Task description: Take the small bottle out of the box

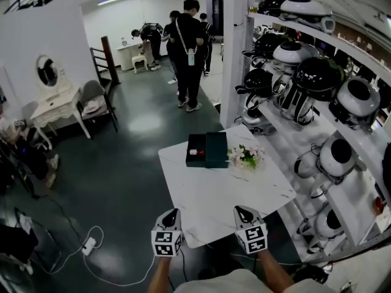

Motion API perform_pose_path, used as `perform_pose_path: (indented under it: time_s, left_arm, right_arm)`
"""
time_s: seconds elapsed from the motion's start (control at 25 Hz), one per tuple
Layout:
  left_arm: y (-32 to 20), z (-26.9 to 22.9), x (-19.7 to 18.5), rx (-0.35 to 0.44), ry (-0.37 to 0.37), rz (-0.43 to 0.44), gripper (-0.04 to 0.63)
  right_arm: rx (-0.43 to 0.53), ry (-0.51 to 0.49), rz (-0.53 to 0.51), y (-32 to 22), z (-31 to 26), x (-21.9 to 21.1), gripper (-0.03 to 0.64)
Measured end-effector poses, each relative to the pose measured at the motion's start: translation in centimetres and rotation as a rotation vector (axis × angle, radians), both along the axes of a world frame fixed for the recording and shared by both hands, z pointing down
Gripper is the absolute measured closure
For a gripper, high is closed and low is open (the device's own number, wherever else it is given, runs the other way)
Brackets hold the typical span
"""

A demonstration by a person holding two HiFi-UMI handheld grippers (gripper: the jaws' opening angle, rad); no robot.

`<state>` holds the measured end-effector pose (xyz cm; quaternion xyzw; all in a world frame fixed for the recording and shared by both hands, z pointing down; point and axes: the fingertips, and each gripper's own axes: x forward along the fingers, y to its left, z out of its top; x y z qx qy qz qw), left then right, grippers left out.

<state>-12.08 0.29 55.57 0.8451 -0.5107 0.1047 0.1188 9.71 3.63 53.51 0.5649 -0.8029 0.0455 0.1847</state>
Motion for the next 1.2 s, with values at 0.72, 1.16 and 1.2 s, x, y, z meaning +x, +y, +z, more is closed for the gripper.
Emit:
perform_pose_path:
  time_s: [0.72, 1.16, 1.2]
  left_arm:
    - [-12.4, -0.6, -0.1, 0.001, -0.009, -0.089, 0.577]
    - [-19.7, -1.9, -1.1, -0.009, -0.050, -0.194, 0.577]
    - [-20.3, -2.0, -1.2, -0.008, -0.055, -0.207, 0.577]
  right_arm:
    - [-0.025, -0.039, -0.061, -13.9, 1.3, 0.9, 0.597]
    - [-0.020, -0.043, -0.184, -24.3, 0.6, 0.2, 0.597]
    - [-0.022, -0.043, -0.194, -25.1, 0.7, 0.3, 0.597]
